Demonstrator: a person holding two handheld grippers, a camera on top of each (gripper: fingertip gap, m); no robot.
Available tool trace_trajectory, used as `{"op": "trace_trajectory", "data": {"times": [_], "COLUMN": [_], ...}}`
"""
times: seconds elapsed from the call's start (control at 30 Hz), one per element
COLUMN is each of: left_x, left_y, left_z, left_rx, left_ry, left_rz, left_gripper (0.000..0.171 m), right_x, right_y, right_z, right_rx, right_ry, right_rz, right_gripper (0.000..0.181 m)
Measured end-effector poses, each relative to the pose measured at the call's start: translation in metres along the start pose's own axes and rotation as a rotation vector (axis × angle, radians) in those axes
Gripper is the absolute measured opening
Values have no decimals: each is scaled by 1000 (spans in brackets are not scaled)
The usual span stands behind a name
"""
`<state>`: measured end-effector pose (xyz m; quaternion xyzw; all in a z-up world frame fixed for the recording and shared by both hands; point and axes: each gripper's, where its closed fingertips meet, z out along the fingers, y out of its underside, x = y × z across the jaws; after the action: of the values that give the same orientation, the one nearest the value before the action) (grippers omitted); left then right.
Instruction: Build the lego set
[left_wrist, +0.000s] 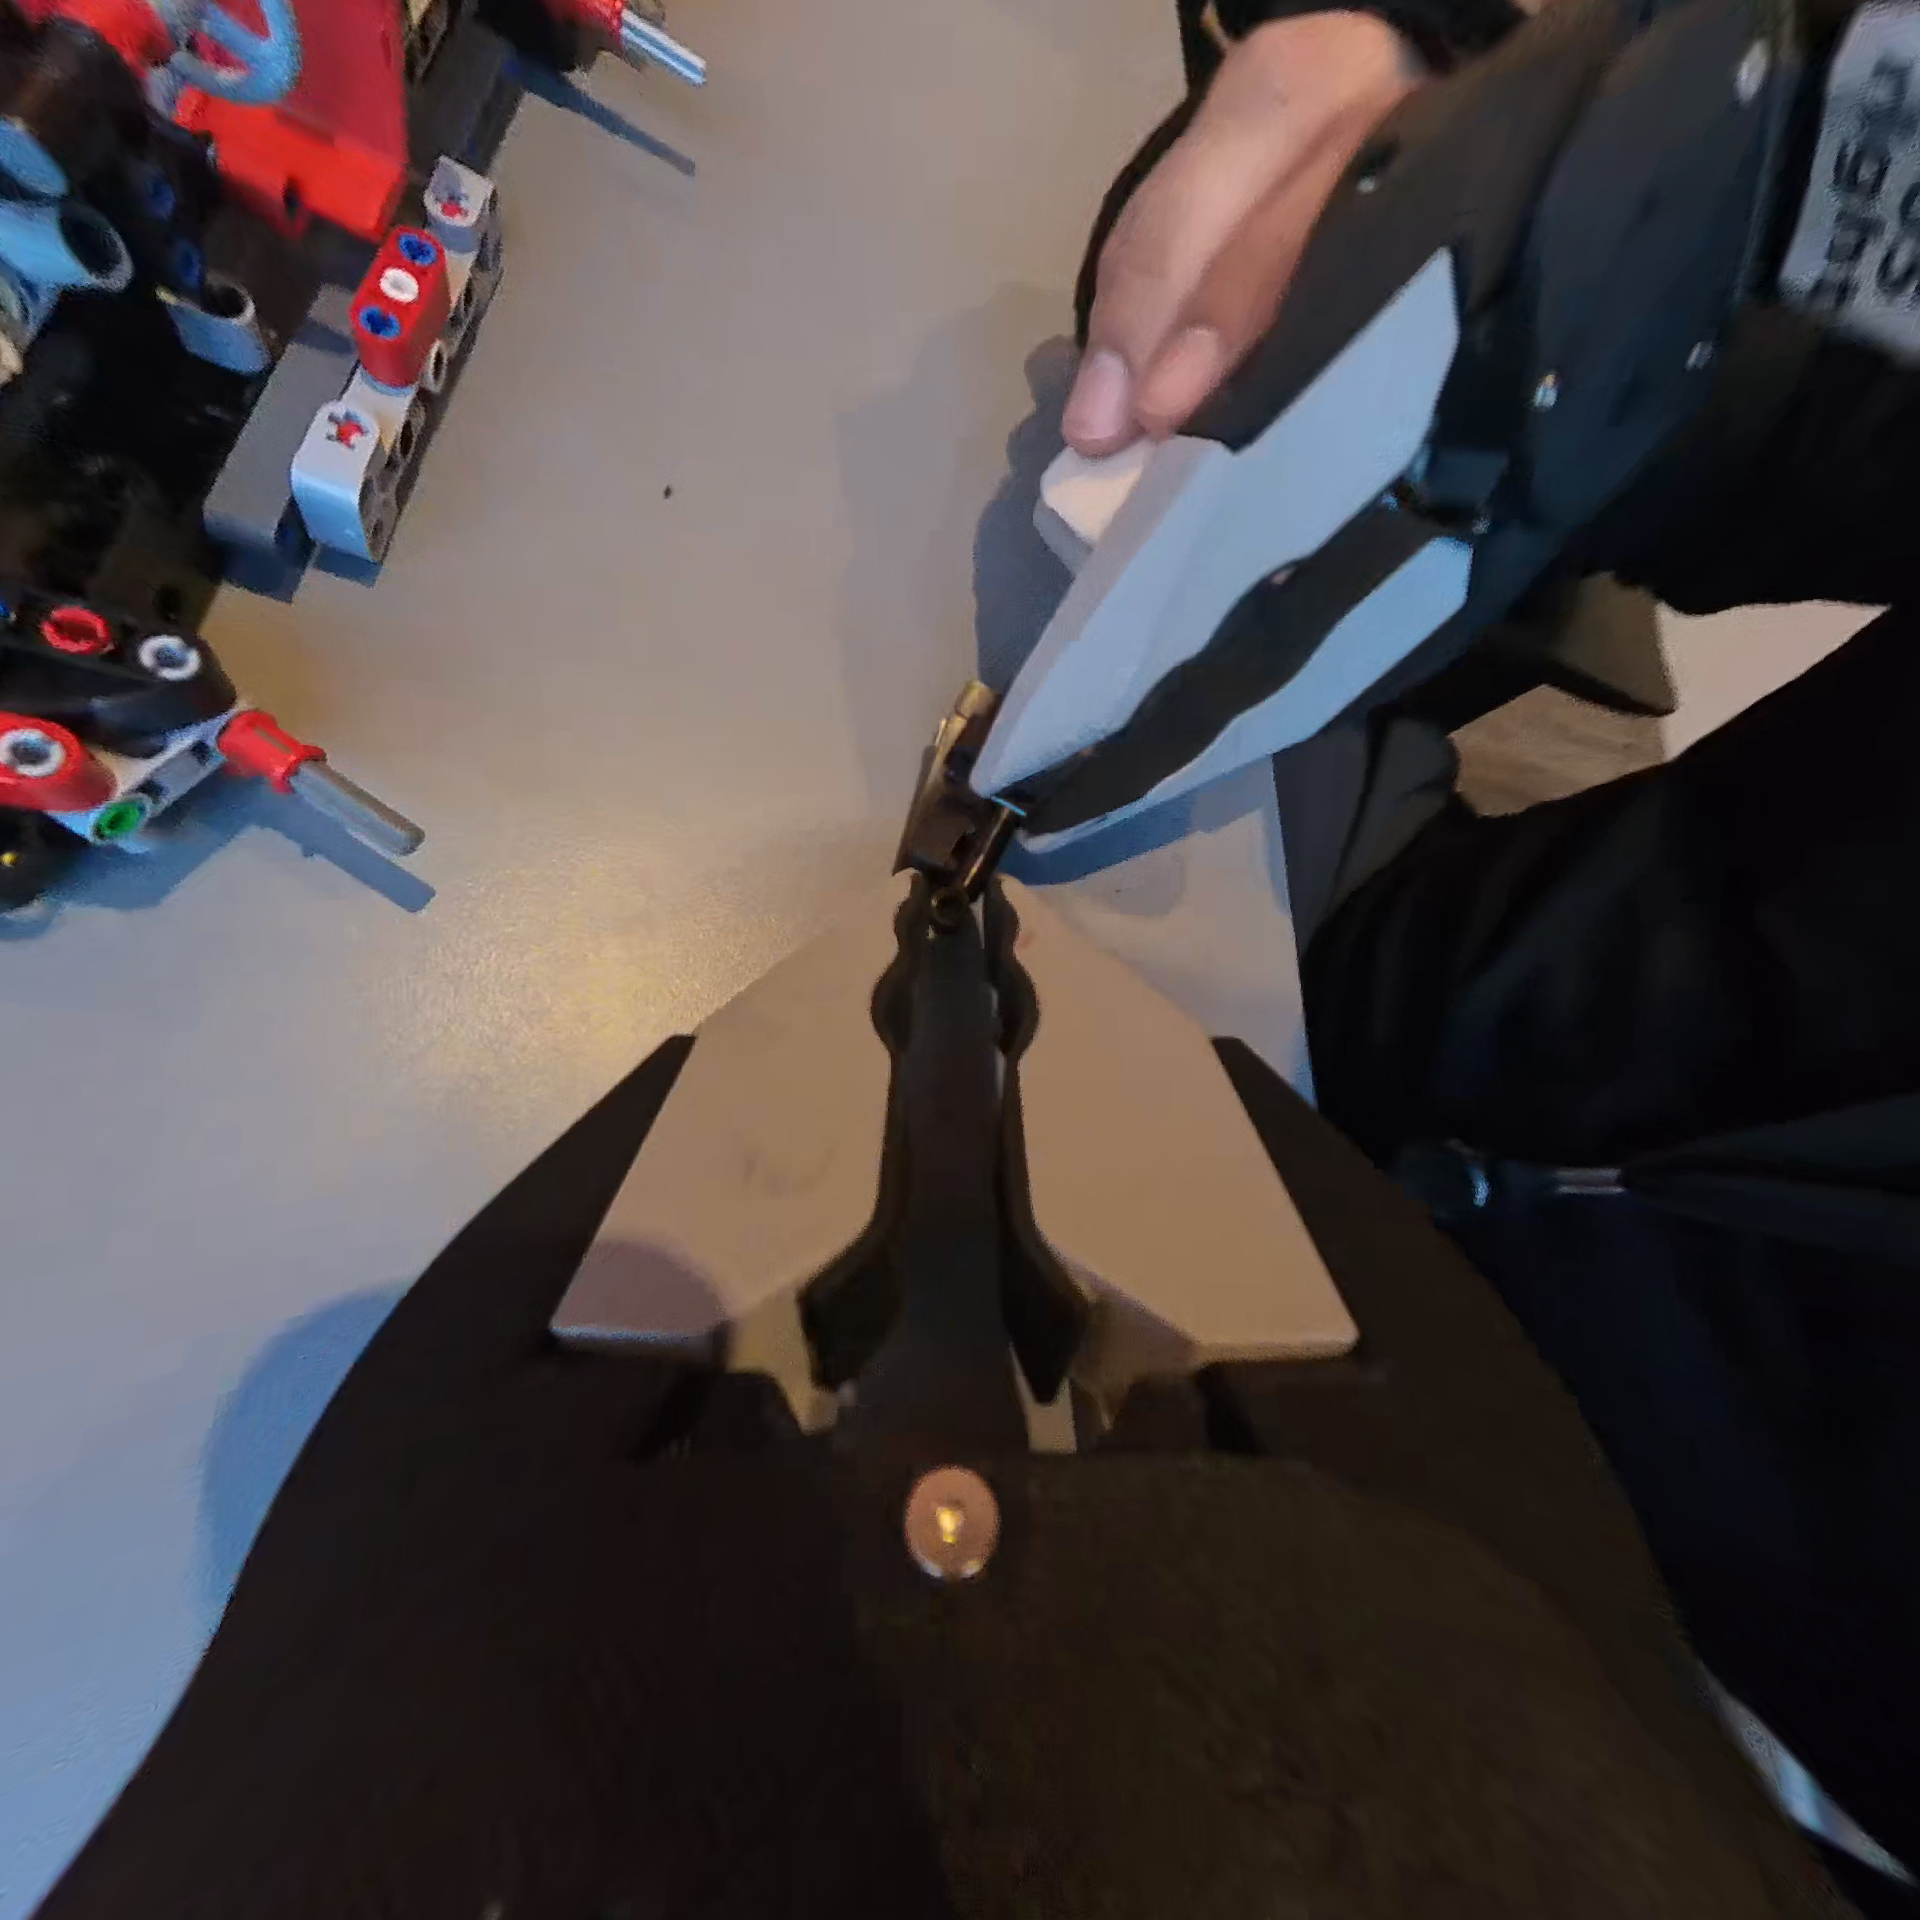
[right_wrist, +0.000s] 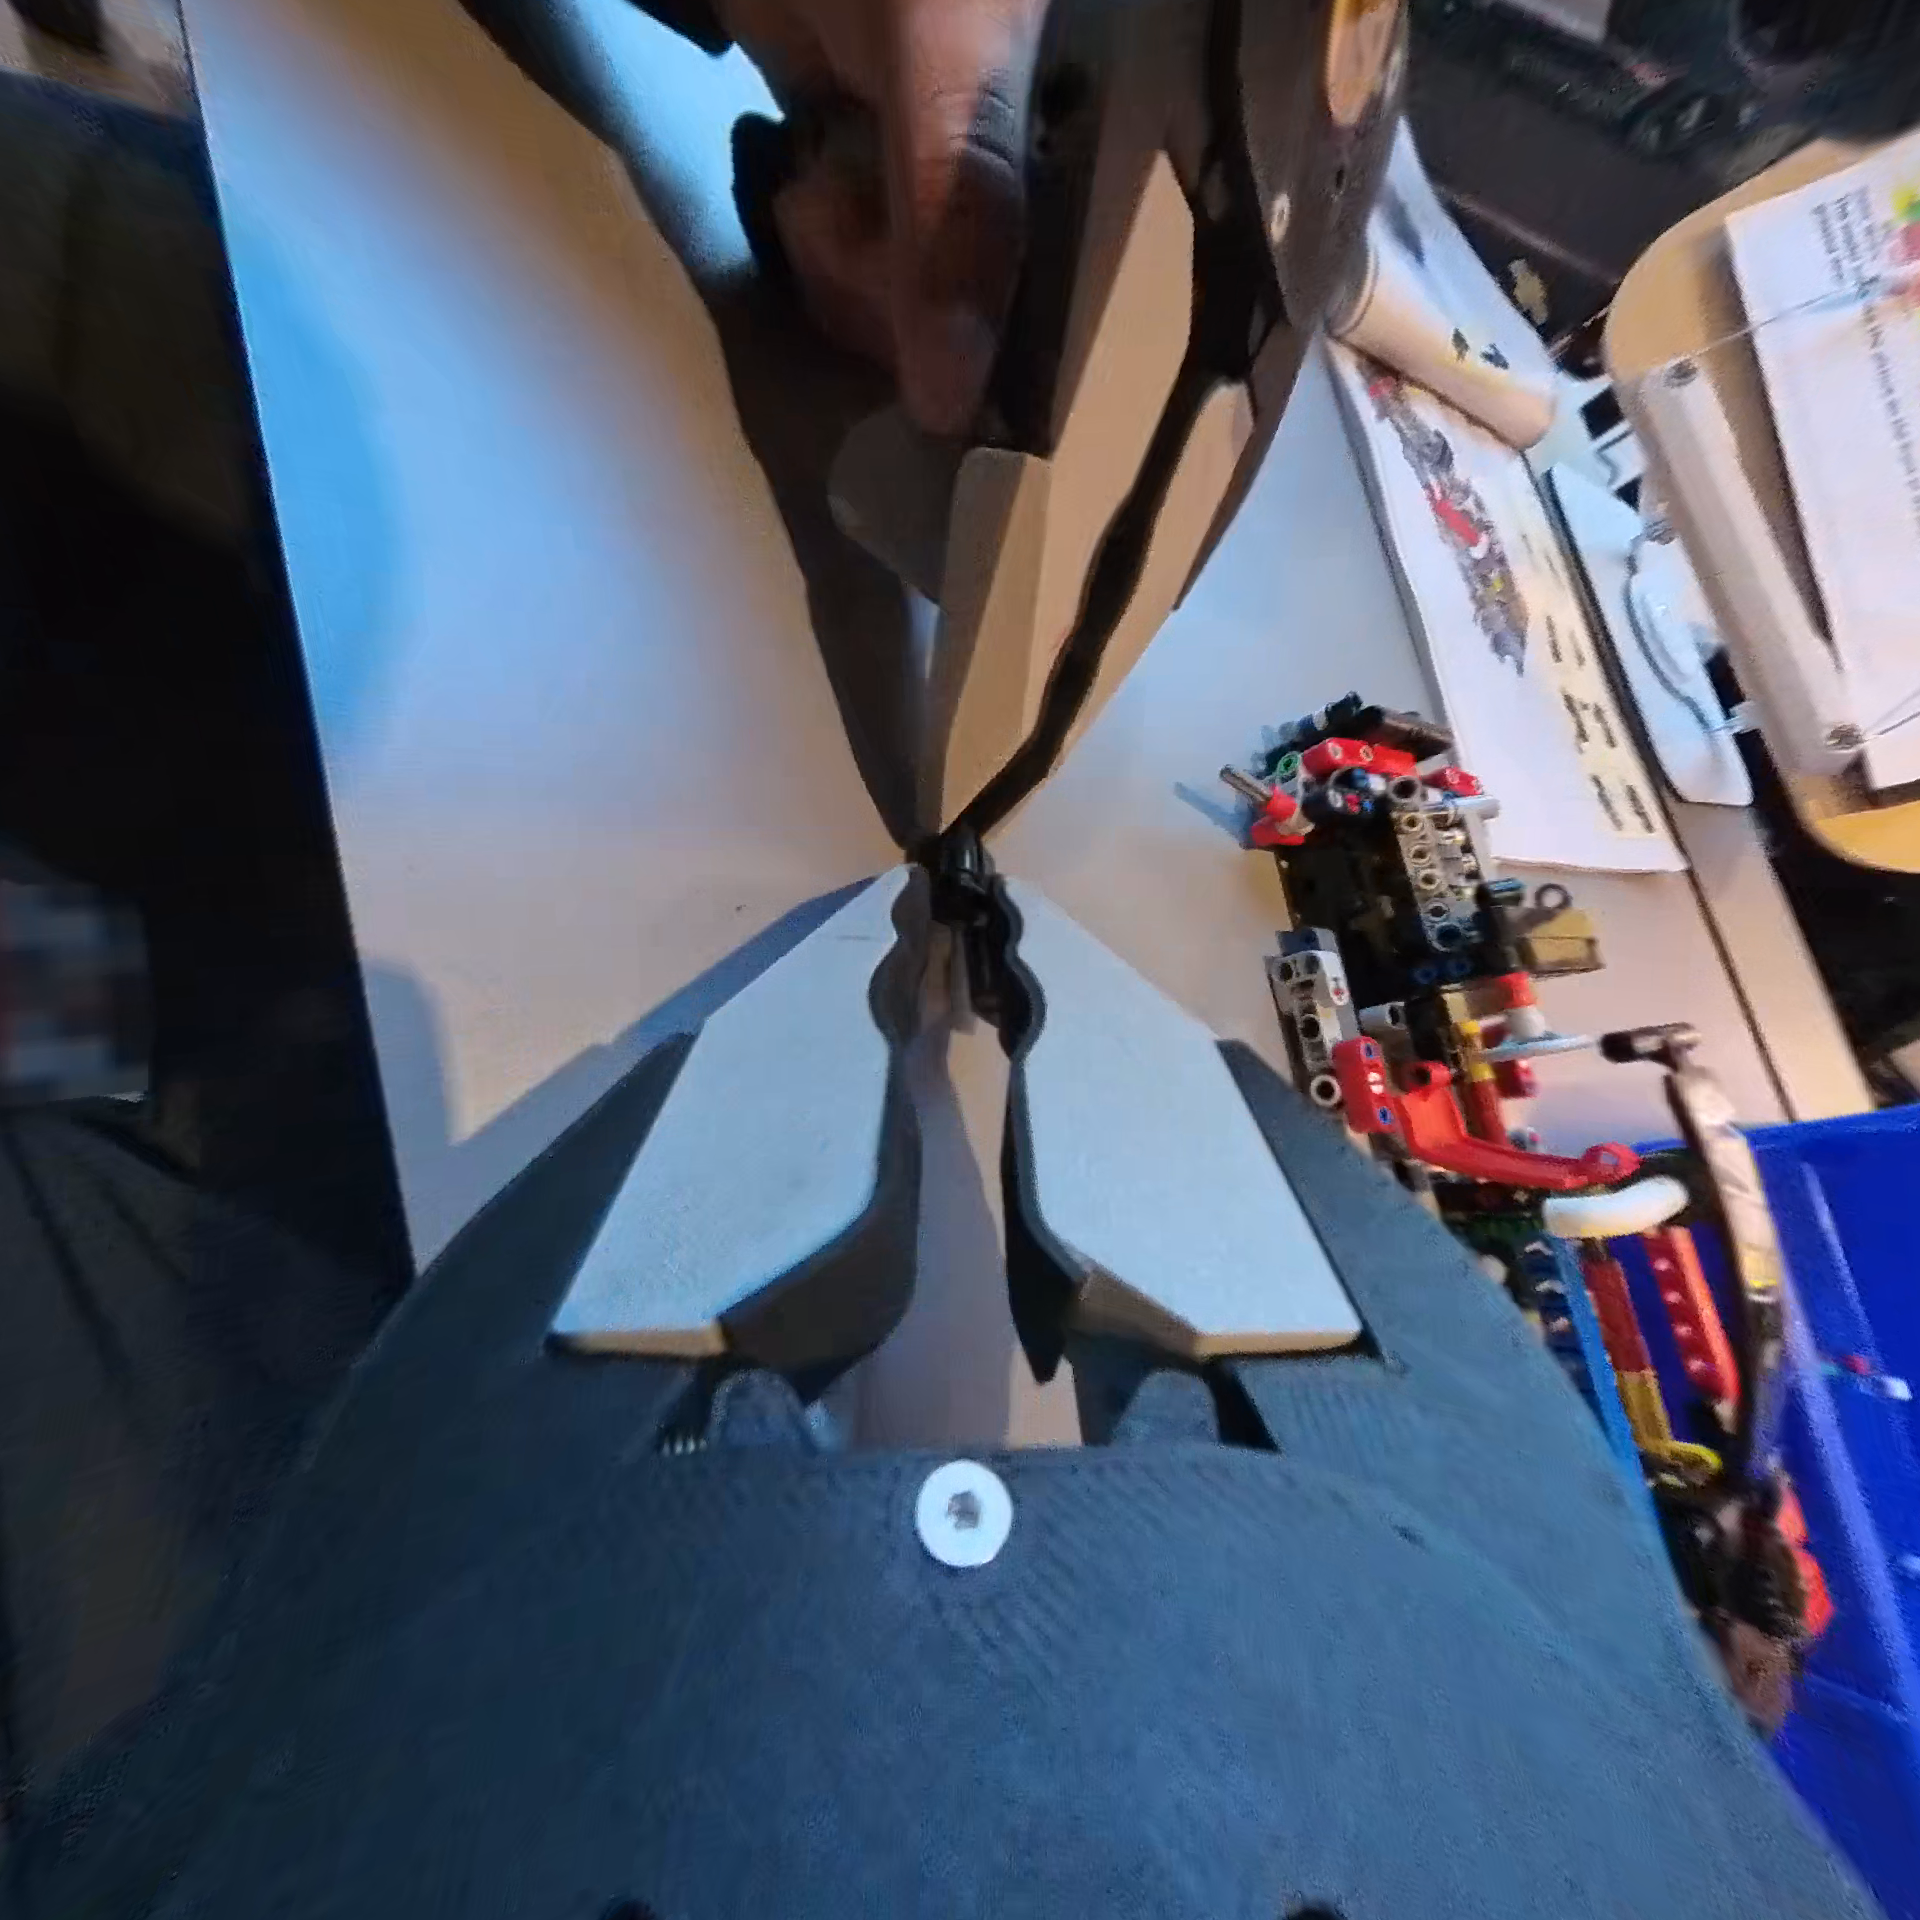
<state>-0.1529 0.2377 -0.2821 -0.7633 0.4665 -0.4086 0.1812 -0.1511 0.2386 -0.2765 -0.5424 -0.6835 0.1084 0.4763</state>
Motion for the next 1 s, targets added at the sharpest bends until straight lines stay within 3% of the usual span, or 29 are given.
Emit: {"op": "trace_trajectory", "data": {"times": [0.17, 0.33, 0.47, 0.7, 0.9, 1.0], "left_x": [1, 10, 2, 4, -3, -3], "left_y": [0, -11, -11, -7, 3, 3], "left_z": [-1, -2, 6, 6, 6, 6], "left_rx": [3, 70, 21, 6, -66, -67], "left_ry": [21, -78, -238, -232, -163, -190], "left_rz": [15, 273, 476, 515, 432, 476], "left_gripper": [6, 7, 5, 8, 12, 10], "right_x": [0, 1, 1, -2, -6, -6], "right_y": [0, 3, 4, 4, 4, 4], "right_z": [1, 1, 0, 0, 1, 0], "right_rx": [-1, -4, 0, 12, 10, 8], "right_ry": [44, -20, -76, -134, -264, -354], "right_rz": [-62, 36, 97, 131, 247, 351], "right_gripper": [6, 5, 5, 5, 5, 5]}}
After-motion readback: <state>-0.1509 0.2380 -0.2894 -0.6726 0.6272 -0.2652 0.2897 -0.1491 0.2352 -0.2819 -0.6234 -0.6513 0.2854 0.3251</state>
